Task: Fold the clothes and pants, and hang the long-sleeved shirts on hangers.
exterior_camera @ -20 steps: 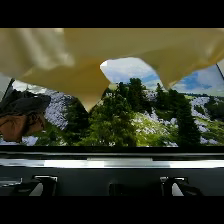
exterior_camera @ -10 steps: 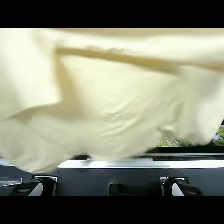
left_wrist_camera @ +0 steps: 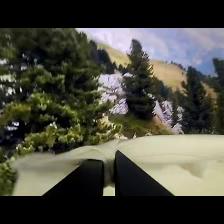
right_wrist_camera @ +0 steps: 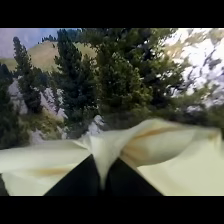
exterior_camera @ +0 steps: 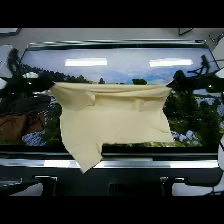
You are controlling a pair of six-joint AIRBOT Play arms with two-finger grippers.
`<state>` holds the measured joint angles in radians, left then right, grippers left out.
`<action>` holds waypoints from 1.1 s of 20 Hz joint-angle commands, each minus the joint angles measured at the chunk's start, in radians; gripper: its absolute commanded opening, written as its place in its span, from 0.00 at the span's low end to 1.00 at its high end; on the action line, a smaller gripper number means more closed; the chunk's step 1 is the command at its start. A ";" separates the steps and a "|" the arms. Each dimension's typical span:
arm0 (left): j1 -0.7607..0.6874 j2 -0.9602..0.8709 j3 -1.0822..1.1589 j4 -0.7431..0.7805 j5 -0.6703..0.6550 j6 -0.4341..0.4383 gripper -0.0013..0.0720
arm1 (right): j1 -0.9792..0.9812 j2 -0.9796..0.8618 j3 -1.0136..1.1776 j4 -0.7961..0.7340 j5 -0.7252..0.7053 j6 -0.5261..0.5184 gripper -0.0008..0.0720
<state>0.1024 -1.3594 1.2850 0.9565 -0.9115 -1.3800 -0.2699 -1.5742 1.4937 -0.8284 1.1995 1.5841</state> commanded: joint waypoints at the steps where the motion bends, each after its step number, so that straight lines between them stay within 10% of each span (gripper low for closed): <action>1: 0.000 -0.177 -0.035 -0.154 -0.014 0.000 0.06 | 0.000 -0.158 -0.017 0.163 -0.016 0.021 0.06; 4: 0.000 -0.244 -0.035 -0.214 -0.095 0.000 0.12 | 0.000 -0.174 -0.016 0.100 -0.025 0.021 0.10; 5: 0.001 -0.249 -0.035 -0.213 -0.116 0.000 0.25 | -0.001 -0.173 -0.015 0.099 -0.026 0.020 0.27; 7: 0.029 -0.244 -0.016 -0.212 -0.199 0.000 0.86 | -0.034 -0.168 0.028 0.099 0.042 -0.010 0.75; 8: 0.064 -0.243 0.009 -0.195 -0.285 -0.001 0.99 | -0.068 -0.162 0.066 0.082 0.115 -0.046 0.78; 13: 0.243 -0.158 -0.055 0.195 -0.652 -0.110 0.90 | -0.289 -0.062 0.099 -0.354 0.476 -0.002 0.80; 16: 0.271 -0.063 -0.336 0.177 -0.542 -0.045 0.71 | -0.336 0.024 -0.062 -0.464 0.452 -0.013 0.80; 22: 0.265 -0.046 -0.635 -0.094 -0.324 0.135 0.71 | -0.335 0.068 -0.212 -0.422 0.418 -0.044 0.80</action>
<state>0.3645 -1.4170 0.7597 0.9565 -1.3346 -1.3216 -0.5968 -1.5238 1.3293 -1.2427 1.6127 1.5517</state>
